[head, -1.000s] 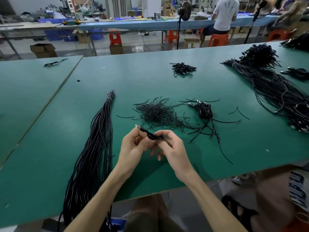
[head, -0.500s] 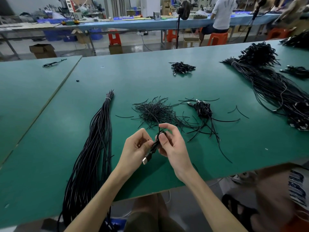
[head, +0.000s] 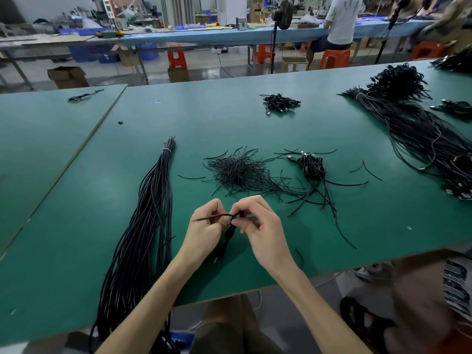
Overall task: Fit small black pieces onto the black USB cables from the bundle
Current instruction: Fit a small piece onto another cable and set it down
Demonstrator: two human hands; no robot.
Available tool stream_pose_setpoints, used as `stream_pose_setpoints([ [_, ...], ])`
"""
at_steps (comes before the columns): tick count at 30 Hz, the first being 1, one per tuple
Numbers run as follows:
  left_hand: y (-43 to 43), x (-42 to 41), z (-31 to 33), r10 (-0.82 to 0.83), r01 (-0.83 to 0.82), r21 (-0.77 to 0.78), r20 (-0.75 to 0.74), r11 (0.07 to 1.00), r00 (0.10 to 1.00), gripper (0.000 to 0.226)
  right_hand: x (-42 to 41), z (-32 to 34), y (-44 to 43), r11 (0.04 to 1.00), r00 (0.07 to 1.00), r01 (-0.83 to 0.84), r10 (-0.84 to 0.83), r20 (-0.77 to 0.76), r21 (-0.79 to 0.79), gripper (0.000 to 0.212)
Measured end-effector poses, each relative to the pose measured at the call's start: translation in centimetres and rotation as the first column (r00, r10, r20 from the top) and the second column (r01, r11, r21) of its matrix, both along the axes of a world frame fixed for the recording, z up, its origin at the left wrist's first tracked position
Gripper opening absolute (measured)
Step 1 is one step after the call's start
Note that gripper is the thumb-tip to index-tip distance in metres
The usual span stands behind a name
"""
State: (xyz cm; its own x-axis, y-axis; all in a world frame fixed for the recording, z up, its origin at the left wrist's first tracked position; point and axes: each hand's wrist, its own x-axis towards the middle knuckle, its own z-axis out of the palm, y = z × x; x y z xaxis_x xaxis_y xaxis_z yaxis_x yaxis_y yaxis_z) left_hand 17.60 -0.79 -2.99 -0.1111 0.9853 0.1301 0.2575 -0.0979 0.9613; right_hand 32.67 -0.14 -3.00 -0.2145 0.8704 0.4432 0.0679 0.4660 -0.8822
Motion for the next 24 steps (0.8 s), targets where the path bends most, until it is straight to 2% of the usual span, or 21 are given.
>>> stream_pose_setpoints([
  [2,-0.01,0.02,0.32,-0.009,0.009,-0.023,0.023,1.000,1.000,0.019,-0.10,0.01,-0.10,0.999,1.000,-0.001,-0.001,0.029,0.052,0.029],
  [4,0.06,-0.04,0.12,-0.005,0.007,-0.028,0.039,1.000,0.999,0.021,-0.16,0.03,-0.10,0.999,1.000,0.001,-0.002,0.022,0.038,0.031],
  [9,-0.15,-0.40,-0.19,-0.070,0.067,0.033,0.097,0.997,0.993,0.026,0.41,-0.08,0.54,0.978,0.969,-0.017,-0.036,-0.246,-0.207,0.021],
  [15,-0.27,-0.20,0.38,-0.130,0.143,-0.024,0.287,0.989,0.949,0.045,0.50,-0.33,0.67,0.977,0.933,-0.030,-0.048,-0.358,-0.209,0.018],
  [19,-0.25,-0.21,0.21,-0.193,0.220,-0.040,0.345,0.975,0.918,0.032,0.66,-0.48,0.79,0.980,0.938,-0.021,-0.050,-0.342,-0.199,0.020],
  [21,-0.31,-0.20,0.32,-0.209,0.249,-0.057,0.381,0.967,0.900,0.032,0.66,-0.51,0.76,0.980,0.948,-0.001,-0.062,-0.313,-0.198,0.020],
  [24,-0.43,-0.14,0.51,-0.243,0.290,-0.083,0.357,0.953,0.902,0.034,0.62,-0.43,0.66,0.976,0.947,0.003,-0.072,-0.314,-0.216,0.021],
])
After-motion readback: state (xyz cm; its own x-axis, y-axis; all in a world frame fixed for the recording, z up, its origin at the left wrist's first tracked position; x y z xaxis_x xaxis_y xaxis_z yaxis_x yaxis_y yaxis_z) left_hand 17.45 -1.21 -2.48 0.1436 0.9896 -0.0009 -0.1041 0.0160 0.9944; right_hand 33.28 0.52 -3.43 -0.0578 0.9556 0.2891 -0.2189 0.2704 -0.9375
